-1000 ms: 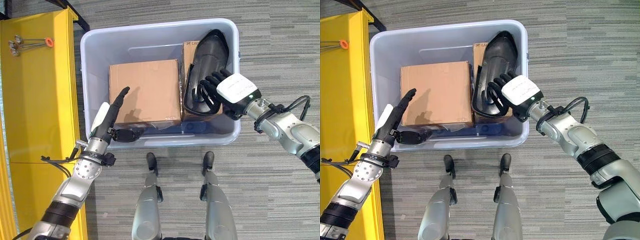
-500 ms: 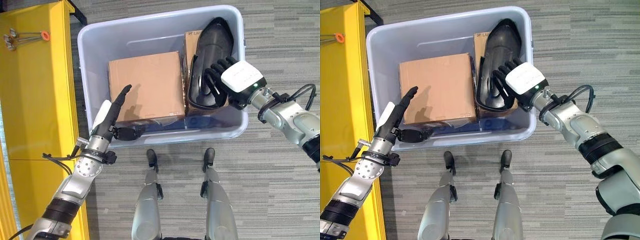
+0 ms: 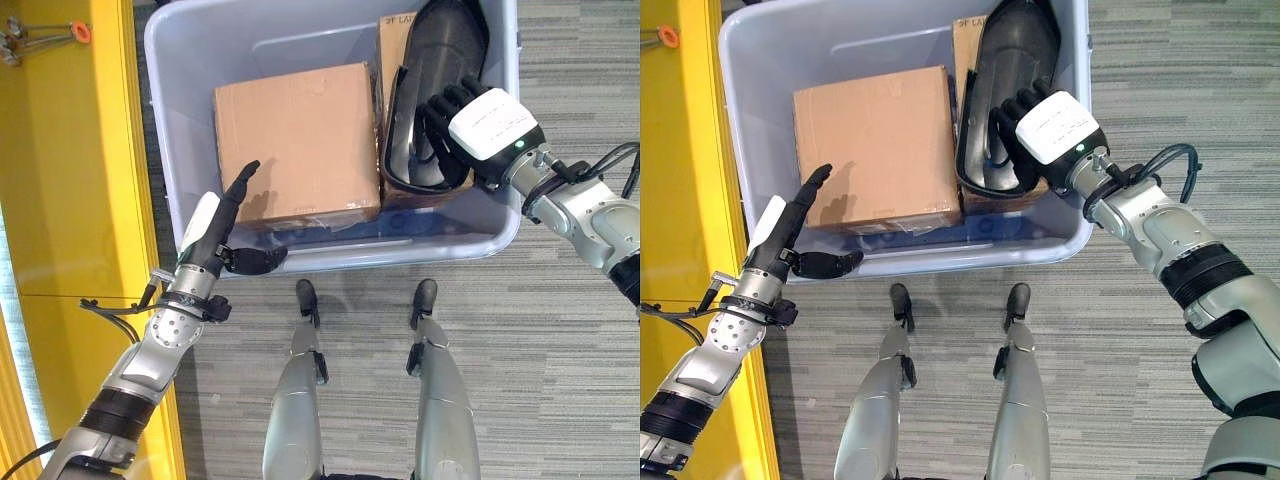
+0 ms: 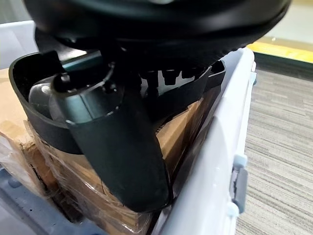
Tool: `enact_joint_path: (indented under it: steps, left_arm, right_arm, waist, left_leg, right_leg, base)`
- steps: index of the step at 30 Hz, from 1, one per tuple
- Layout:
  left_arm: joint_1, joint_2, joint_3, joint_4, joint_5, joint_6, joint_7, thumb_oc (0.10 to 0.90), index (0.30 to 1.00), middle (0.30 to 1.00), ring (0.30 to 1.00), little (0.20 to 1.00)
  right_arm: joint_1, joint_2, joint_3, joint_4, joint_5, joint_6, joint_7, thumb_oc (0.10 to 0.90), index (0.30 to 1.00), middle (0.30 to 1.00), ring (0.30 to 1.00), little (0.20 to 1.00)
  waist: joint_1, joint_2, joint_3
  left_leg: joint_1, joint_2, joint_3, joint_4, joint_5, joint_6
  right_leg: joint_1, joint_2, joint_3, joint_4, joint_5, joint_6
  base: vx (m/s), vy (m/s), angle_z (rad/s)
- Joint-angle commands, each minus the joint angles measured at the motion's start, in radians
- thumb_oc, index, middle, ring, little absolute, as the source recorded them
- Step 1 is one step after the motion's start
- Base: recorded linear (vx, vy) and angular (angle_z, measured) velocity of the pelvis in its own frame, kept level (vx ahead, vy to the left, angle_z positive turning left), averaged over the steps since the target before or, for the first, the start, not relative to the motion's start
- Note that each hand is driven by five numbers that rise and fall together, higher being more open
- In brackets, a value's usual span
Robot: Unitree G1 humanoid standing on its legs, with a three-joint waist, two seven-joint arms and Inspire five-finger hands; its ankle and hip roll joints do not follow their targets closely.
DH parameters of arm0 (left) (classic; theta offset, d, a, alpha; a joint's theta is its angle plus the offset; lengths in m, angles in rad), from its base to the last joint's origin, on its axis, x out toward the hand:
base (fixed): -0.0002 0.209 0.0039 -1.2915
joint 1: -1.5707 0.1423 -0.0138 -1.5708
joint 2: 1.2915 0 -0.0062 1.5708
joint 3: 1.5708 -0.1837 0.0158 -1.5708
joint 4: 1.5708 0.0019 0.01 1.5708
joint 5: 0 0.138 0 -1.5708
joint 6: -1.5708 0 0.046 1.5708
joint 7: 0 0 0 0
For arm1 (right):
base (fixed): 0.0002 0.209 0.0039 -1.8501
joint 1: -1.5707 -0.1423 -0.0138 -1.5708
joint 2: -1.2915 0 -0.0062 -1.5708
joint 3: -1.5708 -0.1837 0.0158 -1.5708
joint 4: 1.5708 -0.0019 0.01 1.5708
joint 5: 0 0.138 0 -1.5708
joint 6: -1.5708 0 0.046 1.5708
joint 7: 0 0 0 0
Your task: Move parts from the plastic box to the shelf.
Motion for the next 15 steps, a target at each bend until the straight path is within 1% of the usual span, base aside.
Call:
enact_joint_path:
  steps: [1, 5, 6, 8, 12, 15]
  left_arm:
    - [-0.017, 0.047, 0.004, -0.044, 0.0, -0.099, 0.054, 0.9, 1.0, 1.0, 1.0, 1.0]
    - [-0.019, 0.053, 0.006, -0.044, -0.029, -0.09, 0.046, 0.9, 1.0, 1.0, 1.0, 1.0]
    - [-0.02, 0.053, 0.005, -0.04, -0.086, -0.08, 0.022, 0.9, 1.0, 1.0, 1.0, 1.0]
    - [-0.018, 0.044, 0.006, -0.037, -0.117, -0.073, 0.001, 0.9, 1.0, 1.0, 1.0, 1.0]
    - [0.002, 0.05, 0.0, -0.04, -0.088, -0.106, 0.01, 0.9, 1.0, 1.0, 1.0, 1.0]
    - [0.005, 0.047, 0.001, -0.044, -0.181, -0.093, 0.007, 0.9, 1.0, 1.0, 1.0, 1.0]
  right_arm:
    - [-0.113, -0.042, 0.077, 0.059, 0.002, 0.036, -0.011, 0.9, 1.0, 1.0, 1.0, 1.0]
    - [-0.116, -0.042, 0.09, 0.074, 0.02, 0.03, -0.021, 0.9, 1.0, 1.0, 1.0, 1.0]
    - [-0.124, -0.043, 0.096, 0.075, 0.028, 0.017, -0.029, 0.9, 1.0, 1.0, 1.0, 1.0]
    - [-0.13, -0.047, 0.095, 0.068, 0.023, 0.008, -0.024, 0.9, 1.0, 1.0, 1.0, 1.0]
    - [-0.133, -0.044, 0.101, 0.059, 0.042, 0.027, -0.012, 0.9, 1.0, 1.0, 1.0, 1.0]
    - [-0.135, -0.043, 0.11, 0.068, 0.079, 0.033, -0.015, 0.9, 1.0, 1.0, 1.0, 1.0]
  waist:
    - [0.004, 0.011, -0.01]
    - [0.006, 0.014, -0.01]
    - [0.006, 0.016, -0.01]
    - [0.005, 0.02, -0.01]
    - [0.008, 0.028, -0.01]
    - [0.01, 0.032, -0.01]
  left_leg:
    - [-0.044, 0.053, -0.043, 0.059, -0.054, -0.015]
    - [-0.066, 0.056, -0.048, 0.065, -0.051, -0.015]
    - [-0.077, 0.057, -0.049, 0.068, -0.049, -0.016]
    - [-0.086, 0.056, -0.049, 0.07, -0.049, -0.016]
    - [-0.113, 0.06, -0.05, 0.078, -0.045, -0.02]
    - [-0.122, 0.061, -0.054, 0.078, -0.044, -0.021]
  right_leg:
    - [0.006, -0.02, -0.023, 0.103, -0.131, 0.018]
    - [-0.021, -0.023, -0.023, 0.128, -0.138, 0.015]
    - [-0.034, -0.025, -0.024, 0.135, -0.139, 0.015]
    - [-0.045, -0.026, -0.024, 0.142, -0.141, 0.014]
    - [-0.078, -0.028, -0.027, 0.166, -0.148, 0.009]
    - [-0.09, -0.028, -0.027, 0.173, -0.15, 0.009]
  base:
    - [-0.02, -0.028, 0.05]
    - [-0.01, -0.022, 0.02]
    - [0.0, 0.0, 0.0]
    - [0.0, 0.0, 0.0]
    - [-0.04, -0.043, 0.01]
    - [-0.01, -0.016, 0.01]
